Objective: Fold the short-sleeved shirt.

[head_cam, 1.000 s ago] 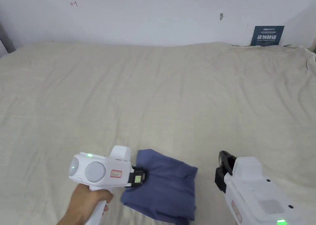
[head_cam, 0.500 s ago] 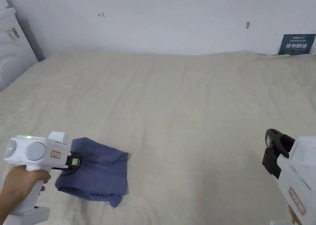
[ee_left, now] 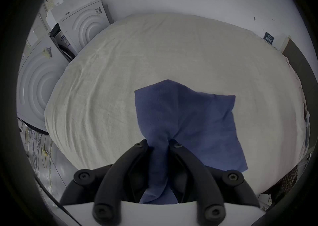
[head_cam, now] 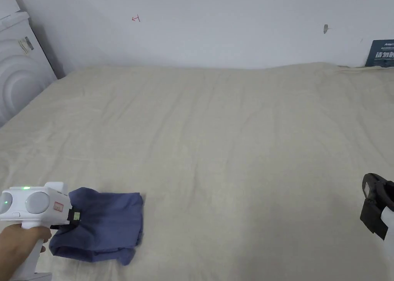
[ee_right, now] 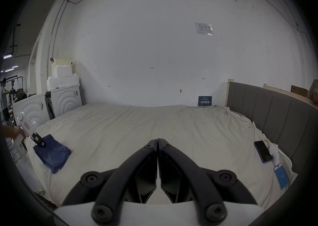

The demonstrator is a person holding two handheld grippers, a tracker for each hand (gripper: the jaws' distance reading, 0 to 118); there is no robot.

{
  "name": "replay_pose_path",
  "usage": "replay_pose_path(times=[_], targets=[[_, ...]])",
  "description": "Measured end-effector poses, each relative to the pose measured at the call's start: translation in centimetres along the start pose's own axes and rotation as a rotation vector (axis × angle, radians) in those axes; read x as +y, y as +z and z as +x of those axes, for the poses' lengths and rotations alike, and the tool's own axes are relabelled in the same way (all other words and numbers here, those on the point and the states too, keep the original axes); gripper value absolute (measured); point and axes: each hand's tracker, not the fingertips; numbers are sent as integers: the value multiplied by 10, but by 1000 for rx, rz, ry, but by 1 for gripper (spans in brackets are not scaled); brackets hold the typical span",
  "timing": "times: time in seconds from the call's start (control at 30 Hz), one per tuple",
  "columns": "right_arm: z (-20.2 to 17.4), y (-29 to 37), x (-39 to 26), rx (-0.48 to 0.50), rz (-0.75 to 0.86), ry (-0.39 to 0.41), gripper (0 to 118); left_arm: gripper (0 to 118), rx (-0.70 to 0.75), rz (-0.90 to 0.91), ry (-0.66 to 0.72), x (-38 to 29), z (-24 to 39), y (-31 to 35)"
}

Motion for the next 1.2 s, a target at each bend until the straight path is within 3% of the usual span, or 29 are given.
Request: replay_pose_path(times=[0.07, 0.1, 0.13, 0.2, 0.23, 0.43, 0.77, 0.93, 1.2], targets=[[1, 0, 0, -2, -4, -2, 0, 37, 39, -2, 16, -4, 0, -6], [1, 1, 0, -2, -6, -1, 0, 51, 77, -5, 32, -8, 6, -1], [2, 2, 1, -3, -6, 0, 0, 74, 105, 2, 53, -10, 5, -1], [5, 4, 3, -2, -6, 1, 0, 108, 142, 28, 90, -13, 6, 3], [7, 5, 5, 0, -5, 1, 0, 118, 150, 40, 103, -14, 9, 10], [17, 18, 18, 8, 20, 13, 0, 118, 116, 241, 137, -20, 29, 71], [33, 48, 48, -17, 93, -5, 0, 118, -106, 747, 148, -23, 98, 218], [44, 59, 55, -34, 117, -3, 0, 118, -200, 836, 167, -30, 136, 256], [63, 74, 59, -58, 161, 10, 0, 116, -144, 983, 59, -55, 215, 271]])
